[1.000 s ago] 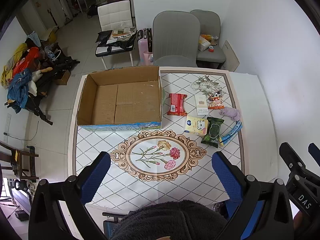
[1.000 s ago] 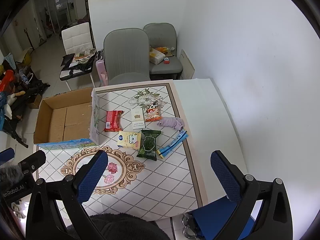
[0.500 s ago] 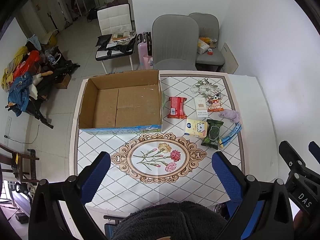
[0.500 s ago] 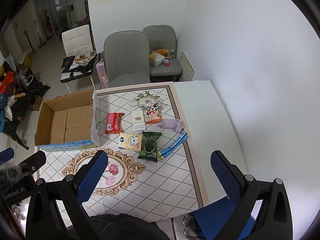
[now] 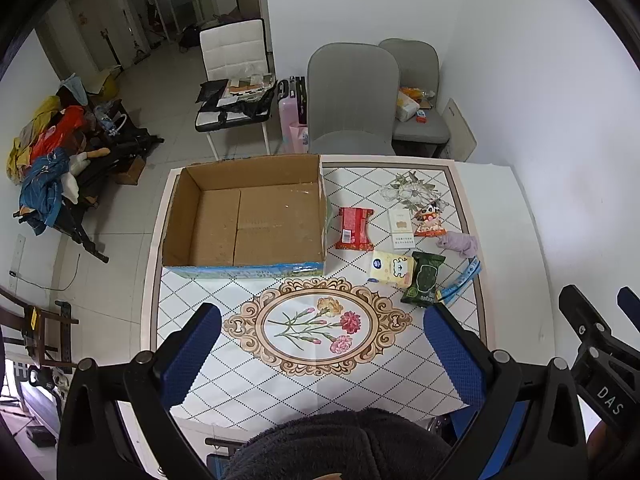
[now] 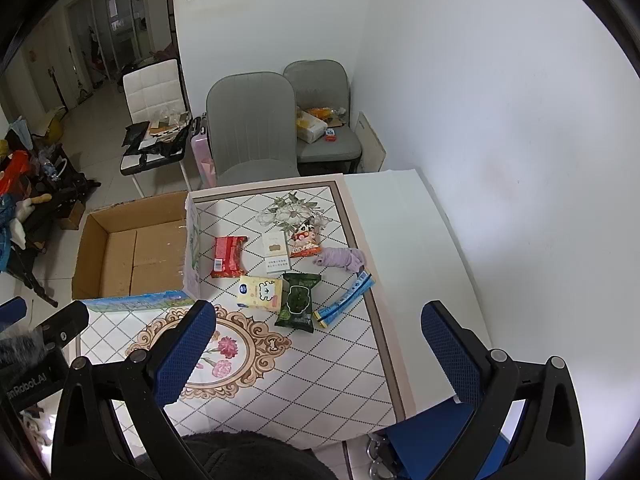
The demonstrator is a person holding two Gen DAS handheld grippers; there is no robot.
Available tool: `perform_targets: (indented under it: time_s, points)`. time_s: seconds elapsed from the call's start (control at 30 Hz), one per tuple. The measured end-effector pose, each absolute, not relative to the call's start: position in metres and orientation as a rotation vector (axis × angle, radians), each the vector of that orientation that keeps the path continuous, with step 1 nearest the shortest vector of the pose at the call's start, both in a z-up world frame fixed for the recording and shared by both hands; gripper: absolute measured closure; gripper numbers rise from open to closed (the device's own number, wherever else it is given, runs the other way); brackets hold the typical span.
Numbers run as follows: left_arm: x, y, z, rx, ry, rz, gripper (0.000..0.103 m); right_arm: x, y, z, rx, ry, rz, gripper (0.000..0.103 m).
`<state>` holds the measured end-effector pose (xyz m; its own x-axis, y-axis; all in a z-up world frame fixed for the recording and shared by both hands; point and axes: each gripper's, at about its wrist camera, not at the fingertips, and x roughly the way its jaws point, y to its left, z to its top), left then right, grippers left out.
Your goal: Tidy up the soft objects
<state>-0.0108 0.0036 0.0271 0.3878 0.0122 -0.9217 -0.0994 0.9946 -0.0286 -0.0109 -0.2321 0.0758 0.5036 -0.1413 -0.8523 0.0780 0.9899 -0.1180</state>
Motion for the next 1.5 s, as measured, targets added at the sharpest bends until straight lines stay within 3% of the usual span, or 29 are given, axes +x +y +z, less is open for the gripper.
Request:
perform_targets:
  time_s: [1.5]
  points:
    - [-0.0051, -0.0006, 0.0362, -0.08, 1.147, 0.063, 0.0, -0.0123, -0.2297, 0.0768, -0.06, 1.008, -0.126, 0.0]
